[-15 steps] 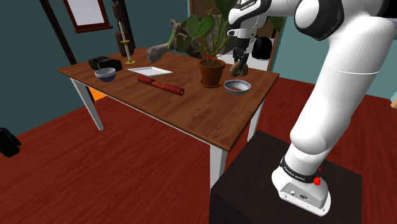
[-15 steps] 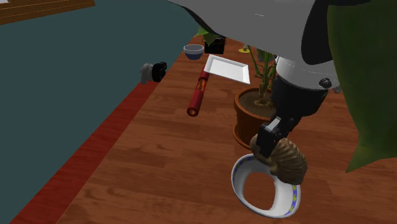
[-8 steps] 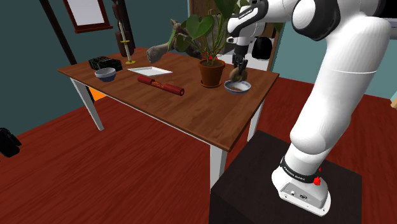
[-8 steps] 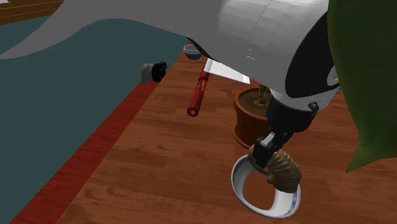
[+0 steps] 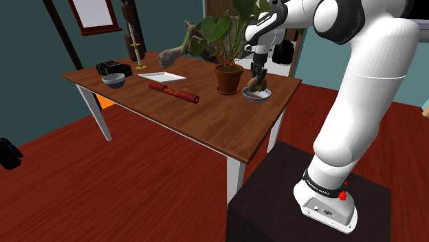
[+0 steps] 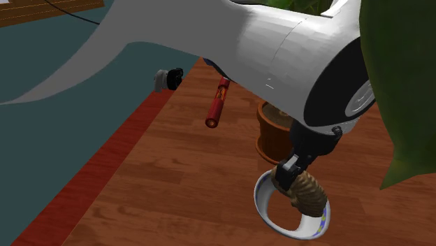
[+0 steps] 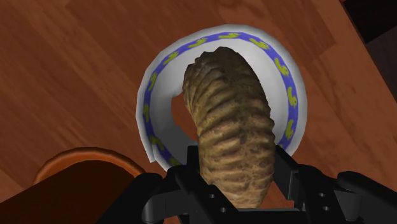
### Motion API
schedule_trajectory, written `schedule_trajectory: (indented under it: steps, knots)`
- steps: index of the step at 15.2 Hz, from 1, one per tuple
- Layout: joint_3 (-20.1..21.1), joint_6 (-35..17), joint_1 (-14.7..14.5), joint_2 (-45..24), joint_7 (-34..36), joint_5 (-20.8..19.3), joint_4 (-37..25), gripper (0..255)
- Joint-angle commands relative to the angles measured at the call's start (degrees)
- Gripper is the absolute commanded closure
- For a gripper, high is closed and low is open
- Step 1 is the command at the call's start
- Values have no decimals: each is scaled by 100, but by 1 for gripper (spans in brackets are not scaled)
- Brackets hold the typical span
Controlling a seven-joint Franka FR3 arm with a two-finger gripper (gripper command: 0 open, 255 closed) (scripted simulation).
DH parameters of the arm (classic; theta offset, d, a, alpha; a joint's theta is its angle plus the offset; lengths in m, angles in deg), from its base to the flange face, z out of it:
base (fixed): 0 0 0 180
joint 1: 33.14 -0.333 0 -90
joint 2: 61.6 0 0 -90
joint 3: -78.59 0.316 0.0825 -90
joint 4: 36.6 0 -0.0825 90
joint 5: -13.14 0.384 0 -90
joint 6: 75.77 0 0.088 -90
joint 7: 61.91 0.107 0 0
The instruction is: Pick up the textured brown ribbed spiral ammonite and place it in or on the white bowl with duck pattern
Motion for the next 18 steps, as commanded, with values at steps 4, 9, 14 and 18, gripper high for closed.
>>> schedule_trajectory:
  steps: [4,9,14,18]
  knots:
    - [0,-4,0,1,0,0,0,0]
    - [0,-3,0,1,0,1,-1,0]
    - [-14,686,-4,194,71,-103,-515,0]
    - [-14,686,-4,194,71,-103,-515,0]
